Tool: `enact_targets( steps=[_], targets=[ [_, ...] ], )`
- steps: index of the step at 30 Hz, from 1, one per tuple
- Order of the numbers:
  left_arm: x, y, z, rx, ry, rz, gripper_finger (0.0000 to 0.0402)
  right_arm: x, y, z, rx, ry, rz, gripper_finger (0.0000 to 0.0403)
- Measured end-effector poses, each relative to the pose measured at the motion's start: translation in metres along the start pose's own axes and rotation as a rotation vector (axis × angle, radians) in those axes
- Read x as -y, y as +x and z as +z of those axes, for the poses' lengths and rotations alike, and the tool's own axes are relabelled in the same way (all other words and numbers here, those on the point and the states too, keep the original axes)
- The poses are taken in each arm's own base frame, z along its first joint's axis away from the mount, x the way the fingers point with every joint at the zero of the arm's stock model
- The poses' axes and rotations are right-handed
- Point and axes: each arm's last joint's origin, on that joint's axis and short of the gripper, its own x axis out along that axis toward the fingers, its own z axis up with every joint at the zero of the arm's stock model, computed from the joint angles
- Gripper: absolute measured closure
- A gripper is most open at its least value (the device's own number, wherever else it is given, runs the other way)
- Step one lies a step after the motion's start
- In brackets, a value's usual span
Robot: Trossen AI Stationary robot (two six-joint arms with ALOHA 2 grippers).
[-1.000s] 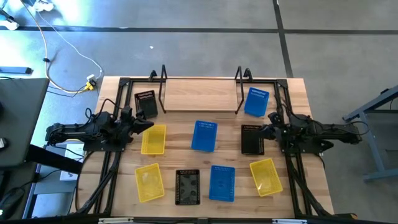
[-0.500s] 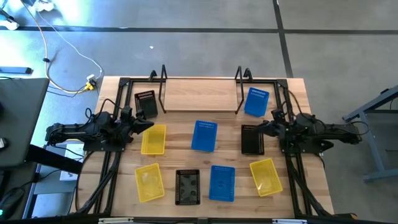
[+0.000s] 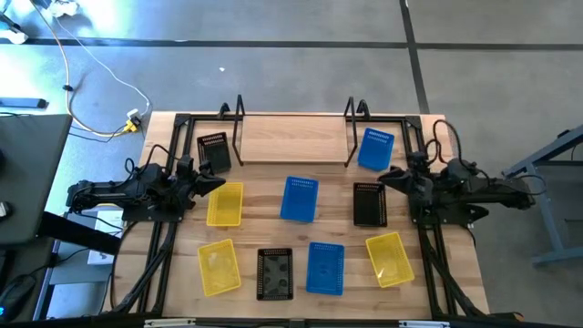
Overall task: Stack baskets on shelf by color
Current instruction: Put the middle right black basket on the shelf
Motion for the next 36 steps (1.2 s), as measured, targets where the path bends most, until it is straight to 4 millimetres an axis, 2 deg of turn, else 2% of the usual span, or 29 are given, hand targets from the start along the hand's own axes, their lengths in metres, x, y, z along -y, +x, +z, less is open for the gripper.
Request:
enact_targets(
  steps=[5, 12, 20, 29, 36],
  targets=[
    [0.000, 0.000, 0.000, -0.001, 0.035, 0.000, 0.0401, -0.016, 0.010, 0.012, -0.113, -0.059, -0.139, 0.0309],
    [0.000, 0.000, 0.000, -0.002, 0.035, -0.002, 0.0401, -0.023, 0.023, 0.018, -0.357, -0.073, -0.407, 0.0309],
    [0.000, 0.000, 0.000, -0.004, 0.035, -0.001, 0.0401, -0.034, 0.047, 0.027, -0.507, -0.114, -0.458, 0.0309],
    [0.000, 0.000, -0.001, -0.008, 0.035, 0.002, 0.0401, -0.029, 0.064, 0.023, -0.696, -0.121, -0.582, 0.0309],
    [-0.001, 0.000, -0.001, -0.010, 0.035, 0.003, 0.0401, -0.018, 0.075, 0.006, -0.851, -0.142, -0.649, 0.0309]
  ],
)
